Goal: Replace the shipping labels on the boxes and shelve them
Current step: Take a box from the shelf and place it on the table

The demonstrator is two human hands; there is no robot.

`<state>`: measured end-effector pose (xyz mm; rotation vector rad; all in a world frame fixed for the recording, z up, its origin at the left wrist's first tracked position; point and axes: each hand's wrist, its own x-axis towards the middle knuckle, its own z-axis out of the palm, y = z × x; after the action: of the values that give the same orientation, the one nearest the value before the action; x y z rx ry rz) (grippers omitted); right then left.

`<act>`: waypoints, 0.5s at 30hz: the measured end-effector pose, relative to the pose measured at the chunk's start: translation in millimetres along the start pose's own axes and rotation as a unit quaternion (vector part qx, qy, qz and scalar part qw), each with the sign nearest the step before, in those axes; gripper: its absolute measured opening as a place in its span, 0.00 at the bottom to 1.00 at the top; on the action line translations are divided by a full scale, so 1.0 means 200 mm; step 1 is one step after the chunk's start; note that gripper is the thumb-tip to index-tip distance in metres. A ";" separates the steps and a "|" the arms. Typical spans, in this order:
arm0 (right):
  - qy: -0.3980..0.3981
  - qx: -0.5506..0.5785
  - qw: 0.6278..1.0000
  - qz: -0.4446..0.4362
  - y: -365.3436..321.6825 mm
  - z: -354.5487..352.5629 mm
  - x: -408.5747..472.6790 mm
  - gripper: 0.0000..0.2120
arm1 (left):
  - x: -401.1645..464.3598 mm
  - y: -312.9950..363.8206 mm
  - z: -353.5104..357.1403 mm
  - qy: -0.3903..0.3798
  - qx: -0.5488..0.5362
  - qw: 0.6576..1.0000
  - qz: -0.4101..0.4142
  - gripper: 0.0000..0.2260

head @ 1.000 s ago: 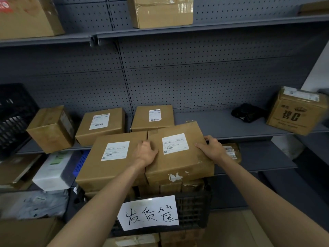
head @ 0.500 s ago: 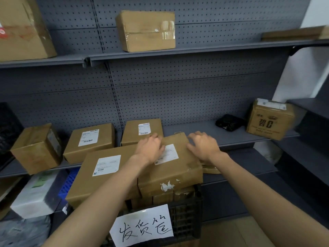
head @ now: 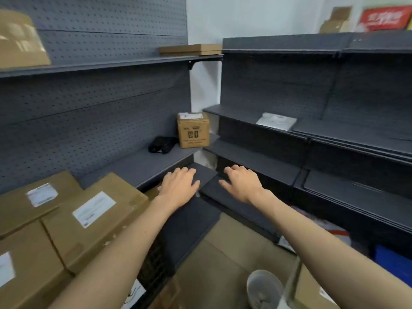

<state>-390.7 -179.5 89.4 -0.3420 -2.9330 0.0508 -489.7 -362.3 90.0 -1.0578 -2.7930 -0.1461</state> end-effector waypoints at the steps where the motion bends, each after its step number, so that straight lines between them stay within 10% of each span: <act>1: -0.003 -0.003 1.000 0.028 0.09 -0.01 -0.10 0.20 | 0.01 0.12 0.02 -0.001 -0.006 1.000 0.026 0.20; 15: -0.007 -0.038 0.949 0.313 0.98 -0.17 -1.35 0.21 | -0.18 1.54 0.19 -0.029 -0.051 0.951 0.305 0.21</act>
<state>-81.5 -50.4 62.4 -1.2687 -2.7152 0.0255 -263.2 -149.6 57.6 -1.9118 -2.3788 -0.1840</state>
